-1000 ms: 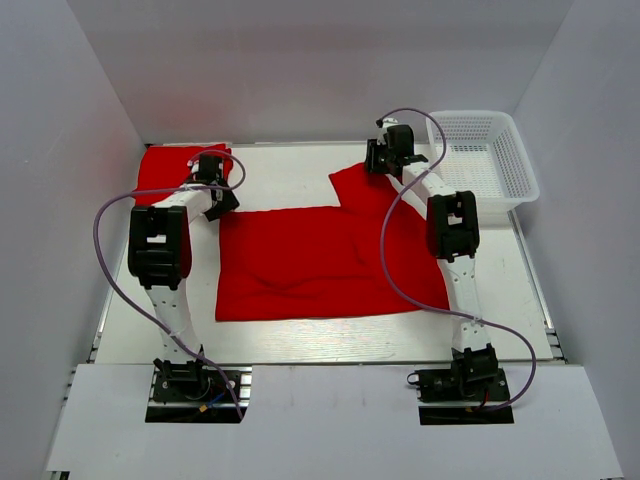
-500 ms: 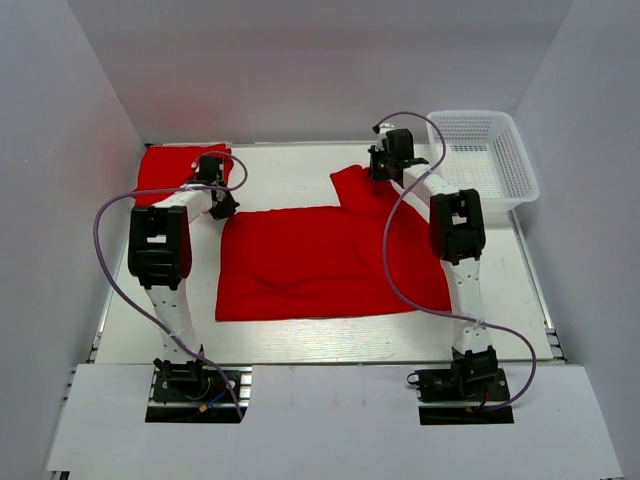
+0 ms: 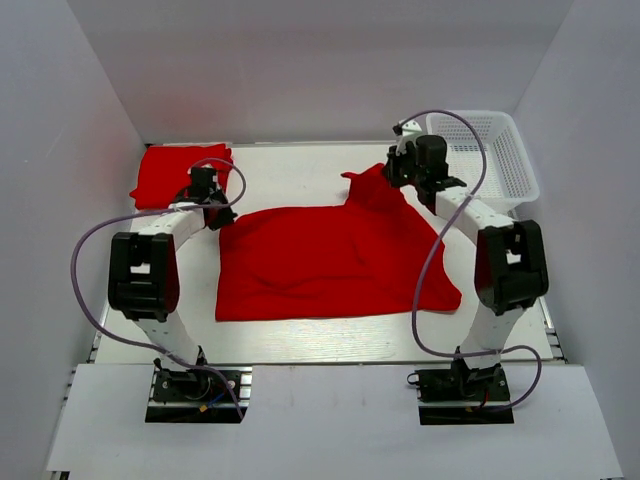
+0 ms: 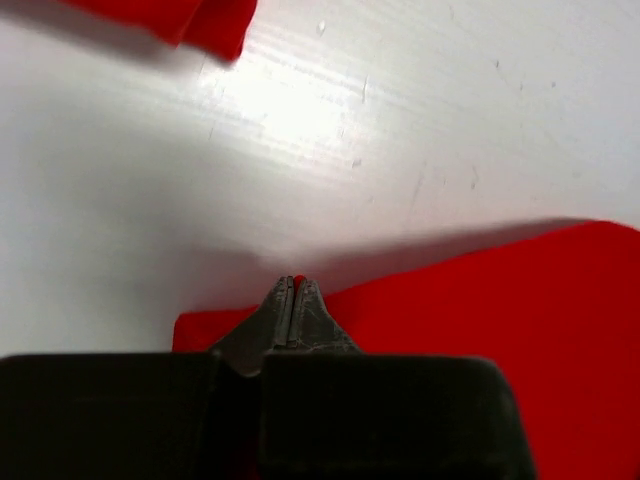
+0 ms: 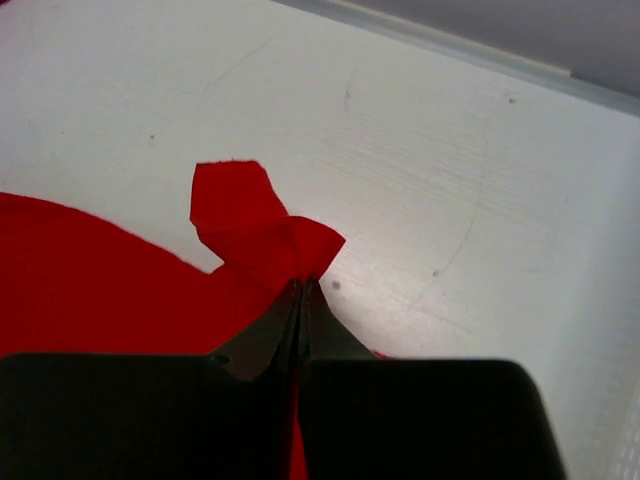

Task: Fold and stack the t-shirts
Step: Fold the other side of the tshirt into a rectangle

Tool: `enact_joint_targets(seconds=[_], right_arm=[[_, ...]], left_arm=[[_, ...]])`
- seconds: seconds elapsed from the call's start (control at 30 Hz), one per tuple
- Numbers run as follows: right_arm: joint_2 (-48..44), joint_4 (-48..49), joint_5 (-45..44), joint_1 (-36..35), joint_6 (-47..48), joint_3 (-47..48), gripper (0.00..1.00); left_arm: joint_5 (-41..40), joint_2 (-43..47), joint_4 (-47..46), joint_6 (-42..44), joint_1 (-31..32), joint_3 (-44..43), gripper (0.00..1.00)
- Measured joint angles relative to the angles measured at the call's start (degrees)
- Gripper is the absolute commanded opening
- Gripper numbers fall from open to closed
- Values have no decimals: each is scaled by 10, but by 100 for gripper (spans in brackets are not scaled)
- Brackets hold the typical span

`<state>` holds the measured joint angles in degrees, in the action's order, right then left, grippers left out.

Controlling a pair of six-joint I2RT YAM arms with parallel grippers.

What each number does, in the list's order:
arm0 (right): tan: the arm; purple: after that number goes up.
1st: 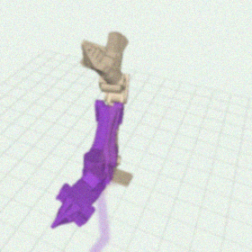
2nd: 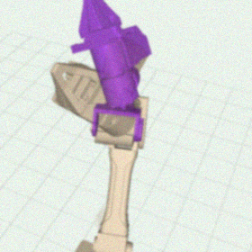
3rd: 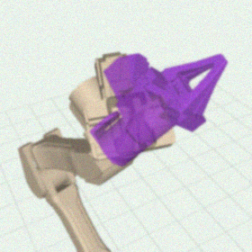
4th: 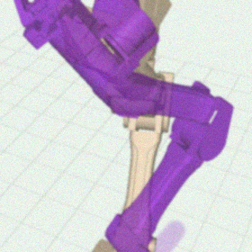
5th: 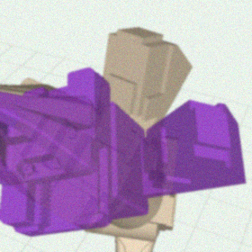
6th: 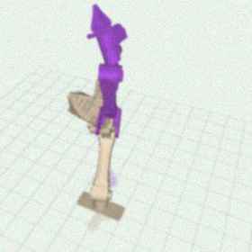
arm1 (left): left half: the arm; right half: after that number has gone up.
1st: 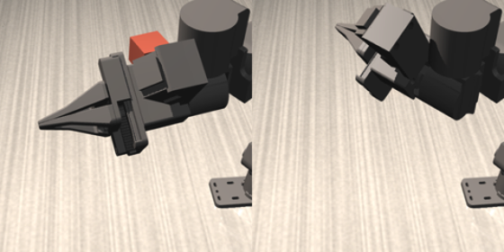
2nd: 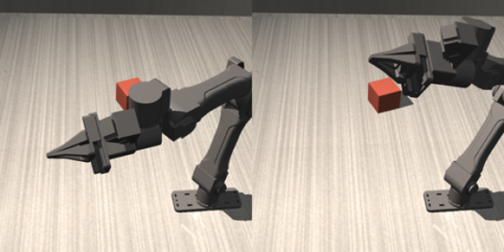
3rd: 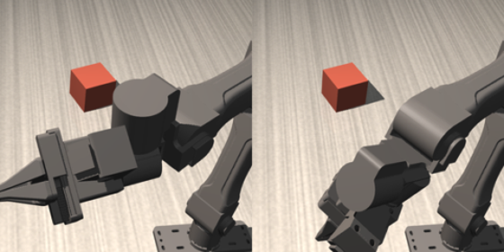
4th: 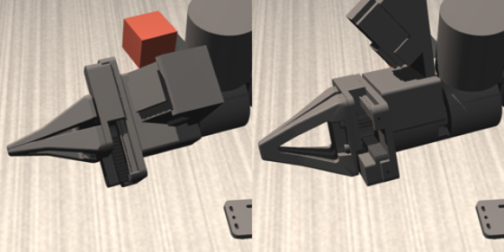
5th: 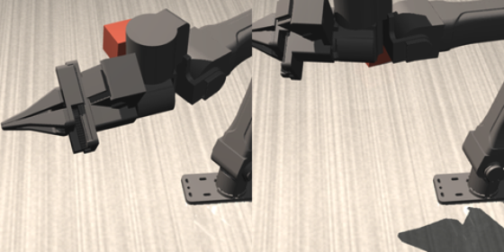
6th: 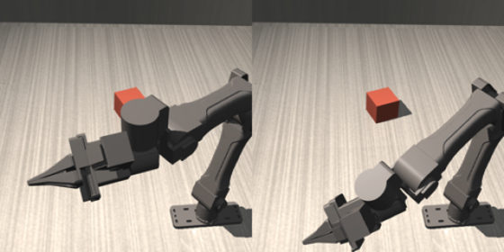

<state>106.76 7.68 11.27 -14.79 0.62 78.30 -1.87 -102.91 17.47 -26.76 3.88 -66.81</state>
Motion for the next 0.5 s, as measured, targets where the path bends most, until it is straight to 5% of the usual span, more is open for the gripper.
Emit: enact_joint_targets(seconds=[0.5], right_arm=[[-291,-29,-42,0,-4,-292,0]], left_arm=[[-5,146,-3,-19,0,139,0]])
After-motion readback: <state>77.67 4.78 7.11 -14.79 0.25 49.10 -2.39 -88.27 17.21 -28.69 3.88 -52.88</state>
